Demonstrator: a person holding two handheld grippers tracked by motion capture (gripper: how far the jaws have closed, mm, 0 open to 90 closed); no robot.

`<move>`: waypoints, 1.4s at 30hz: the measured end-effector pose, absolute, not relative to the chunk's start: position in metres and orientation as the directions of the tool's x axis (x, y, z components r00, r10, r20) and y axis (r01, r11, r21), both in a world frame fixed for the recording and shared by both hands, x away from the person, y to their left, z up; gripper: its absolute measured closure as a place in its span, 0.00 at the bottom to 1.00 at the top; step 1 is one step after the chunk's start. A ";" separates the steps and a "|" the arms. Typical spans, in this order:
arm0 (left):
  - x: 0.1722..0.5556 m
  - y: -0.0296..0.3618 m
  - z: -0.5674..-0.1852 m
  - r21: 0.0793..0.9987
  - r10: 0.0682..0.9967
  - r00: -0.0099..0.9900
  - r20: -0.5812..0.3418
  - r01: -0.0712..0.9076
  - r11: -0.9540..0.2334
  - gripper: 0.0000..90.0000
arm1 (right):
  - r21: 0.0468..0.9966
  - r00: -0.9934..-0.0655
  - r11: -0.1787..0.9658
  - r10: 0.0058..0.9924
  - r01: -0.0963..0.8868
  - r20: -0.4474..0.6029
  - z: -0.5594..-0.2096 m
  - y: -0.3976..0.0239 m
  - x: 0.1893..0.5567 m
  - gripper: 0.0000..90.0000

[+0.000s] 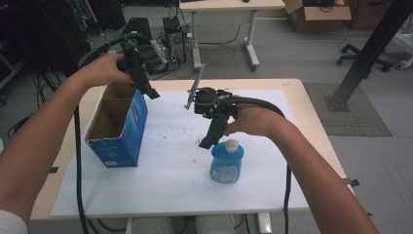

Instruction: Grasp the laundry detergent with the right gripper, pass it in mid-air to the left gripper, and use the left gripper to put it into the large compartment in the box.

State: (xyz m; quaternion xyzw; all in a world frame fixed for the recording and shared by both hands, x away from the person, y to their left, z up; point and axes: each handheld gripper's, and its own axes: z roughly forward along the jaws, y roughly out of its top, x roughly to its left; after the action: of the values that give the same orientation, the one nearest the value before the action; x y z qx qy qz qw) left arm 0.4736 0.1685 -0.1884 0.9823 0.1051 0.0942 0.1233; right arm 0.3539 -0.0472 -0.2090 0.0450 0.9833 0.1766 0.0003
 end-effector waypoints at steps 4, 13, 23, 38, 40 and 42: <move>0.472 0.165 -0.188 0.261 0.226 0.961 0.161 0.180 -0.948 0.08 | 0.349 -0.995 0.932 0.098 0.097 0.014 -0.206 -0.051 0.351 0.05; 0.467 0.156 -0.185 0.266 0.230 0.960 0.162 0.182 -0.947 0.08 | 0.377 -0.994 0.920 0.113 0.107 0.006 -0.199 -0.070 0.345 0.05; 0.460 0.148 -0.183 0.259 0.237 0.957 0.167 0.190 -0.947 0.08 | 0.391 -0.990 0.911 0.143 0.134 0.006 -0.191 -0.098 0.339 0.05; 0.458 0.139 -0.186 0.239 0.240 0.956 0.171 0.196 -0.951 0.08 | 0.465 -0.986 0.870 0.160 0.165 0.051 -0.205 -0.136 0.338 0.05; 0.458 0.138 -0.187 0.236 0.239 0.956 0.171 0.196 -0.952 0.08 | 0.471 -0.986 0.867 0.161 0.165 0.050 -0.207 -0.139 0.338 0.05; 0.458 0.139 -0.187 0.232 0.240 0.955 0.172 0.198 -0.952 0.08 | 0.478 -0.986 0.863 0.157 0.162 0.050 -0.210 -0.141 0.337 0.05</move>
State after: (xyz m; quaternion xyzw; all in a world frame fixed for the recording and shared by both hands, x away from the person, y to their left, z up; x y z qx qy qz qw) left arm 0.4580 0.1385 -0.1867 0.9830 0.1113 0.0995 0.1069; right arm 0.3368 -0.1414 -0.2095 0.0826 0.9652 0.2481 -0.0045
